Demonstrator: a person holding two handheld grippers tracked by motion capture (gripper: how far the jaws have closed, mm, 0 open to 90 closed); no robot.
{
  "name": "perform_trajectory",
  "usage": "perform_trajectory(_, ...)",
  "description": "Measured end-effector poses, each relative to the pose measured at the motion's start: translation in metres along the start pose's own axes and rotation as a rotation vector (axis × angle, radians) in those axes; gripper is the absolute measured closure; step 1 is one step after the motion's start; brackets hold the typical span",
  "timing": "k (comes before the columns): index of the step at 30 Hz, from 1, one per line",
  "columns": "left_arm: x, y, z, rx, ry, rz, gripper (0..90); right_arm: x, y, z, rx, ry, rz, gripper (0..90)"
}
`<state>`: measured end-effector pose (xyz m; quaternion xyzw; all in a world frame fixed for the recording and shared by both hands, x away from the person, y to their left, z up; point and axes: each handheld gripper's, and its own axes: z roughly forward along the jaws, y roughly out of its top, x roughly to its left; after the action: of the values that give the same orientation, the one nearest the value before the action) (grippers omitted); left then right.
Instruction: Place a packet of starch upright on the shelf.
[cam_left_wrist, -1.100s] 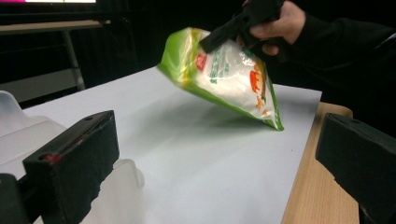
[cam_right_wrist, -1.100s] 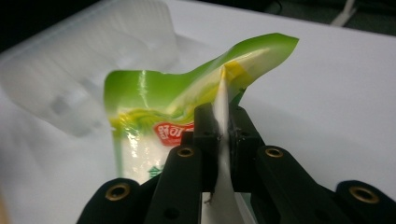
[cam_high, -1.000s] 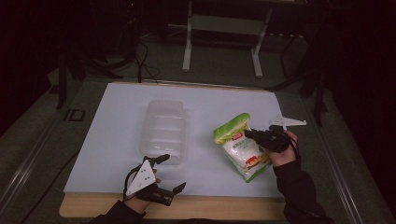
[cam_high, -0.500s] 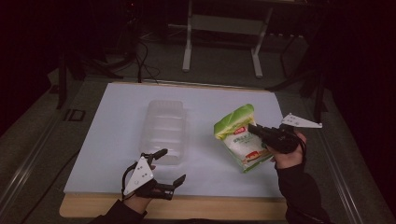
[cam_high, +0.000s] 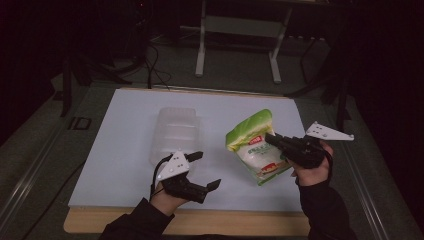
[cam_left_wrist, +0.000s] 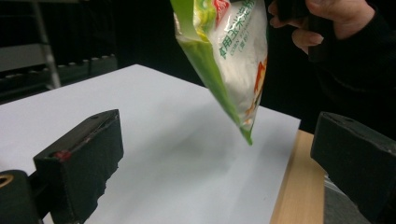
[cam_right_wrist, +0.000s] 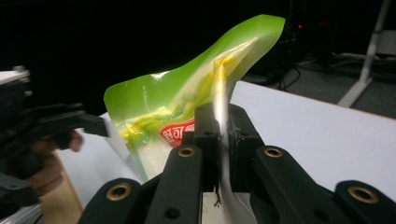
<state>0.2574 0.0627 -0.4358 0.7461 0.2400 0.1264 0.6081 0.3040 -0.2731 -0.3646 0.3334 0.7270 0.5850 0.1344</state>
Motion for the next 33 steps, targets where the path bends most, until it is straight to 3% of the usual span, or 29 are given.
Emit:
perform_trajectory(6,0.000,0.011,0.023,-0.001,-0.028,-0.007,4.9,0.011,0.006,0.000,-0.012,0.034,-0.016,85.1)
perform_trajectory(11,-0.004,0.014,0.044,0.051,-0.046,0.001,5.8,0.018,0.009,0.001,-0.028,0.060,-0.025,85.1)
perform_trajectory(18,-0.001,0.021,0.062,0.064,-0.044,0.013,22.6,0.024,0.014,0.003,-0.032,0.086,-0.037,85.1)
perform_trajectory(25,0.000,0.026,0.070,0.030,-0.107,-0.002,41.5,0.022,0.013,0.004,-0.032,0.086,-0.025,85.2)
perform_trajectory(30,-0.001,0.030,0.073,0.008,-0.101,-0.025,52.8,0.022,0.011,0.005,-0.027,0.094,-0.028,85.2)
perform_trajectory(33,-0.002,0.031,0.073,0.018,-0.090,-0.014,64.2,0.021,0.011,0.005,-0.027,0.106,-0.017,85.2)
